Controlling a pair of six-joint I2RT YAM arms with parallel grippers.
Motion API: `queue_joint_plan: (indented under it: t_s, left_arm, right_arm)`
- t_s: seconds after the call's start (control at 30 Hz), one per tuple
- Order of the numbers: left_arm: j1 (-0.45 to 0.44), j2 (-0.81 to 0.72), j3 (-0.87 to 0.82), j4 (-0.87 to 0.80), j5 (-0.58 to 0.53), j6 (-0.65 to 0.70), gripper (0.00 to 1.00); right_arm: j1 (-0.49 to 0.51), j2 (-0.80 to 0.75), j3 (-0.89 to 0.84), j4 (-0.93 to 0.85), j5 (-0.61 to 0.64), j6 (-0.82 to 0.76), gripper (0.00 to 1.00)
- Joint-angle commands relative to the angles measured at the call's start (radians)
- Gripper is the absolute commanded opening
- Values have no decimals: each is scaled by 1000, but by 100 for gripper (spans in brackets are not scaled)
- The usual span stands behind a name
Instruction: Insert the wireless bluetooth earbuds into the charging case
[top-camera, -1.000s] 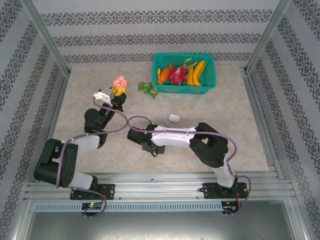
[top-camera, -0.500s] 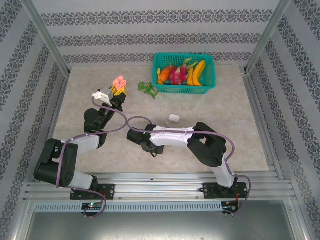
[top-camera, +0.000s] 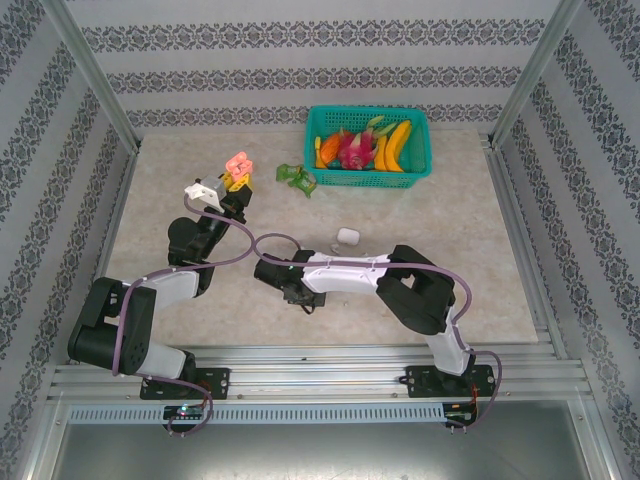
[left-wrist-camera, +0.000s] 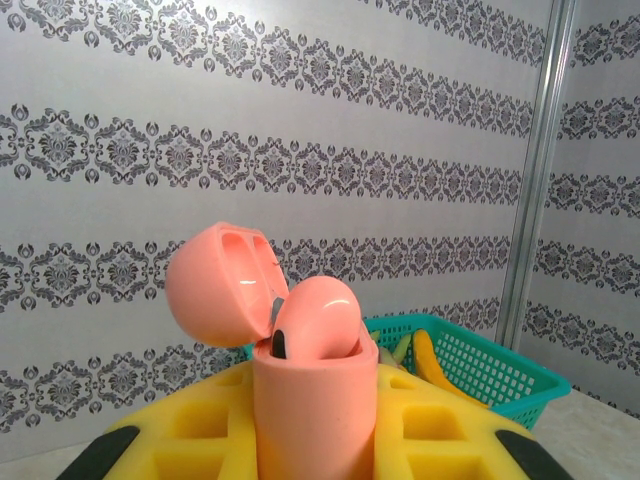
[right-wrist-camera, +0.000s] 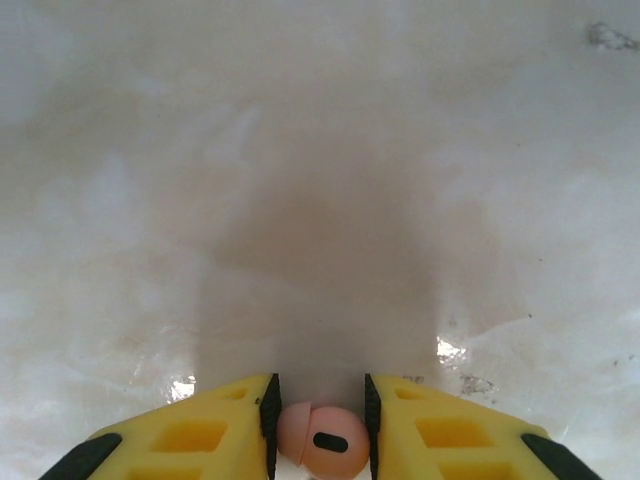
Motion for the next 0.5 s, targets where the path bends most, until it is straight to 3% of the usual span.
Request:
queue_joint_plan:
  t_s: [0.0, 0.47]
  left_arm:
    - [15, 0, -9, 74, 12, -18, 0]
    - [14, -18, -13, 38, 19, -5, 0]
  right_arm:
    - [-22, 3, -30, 62, -25, -141, 30]
    - [-152, -30, -15, 206, -157, -789, 31]
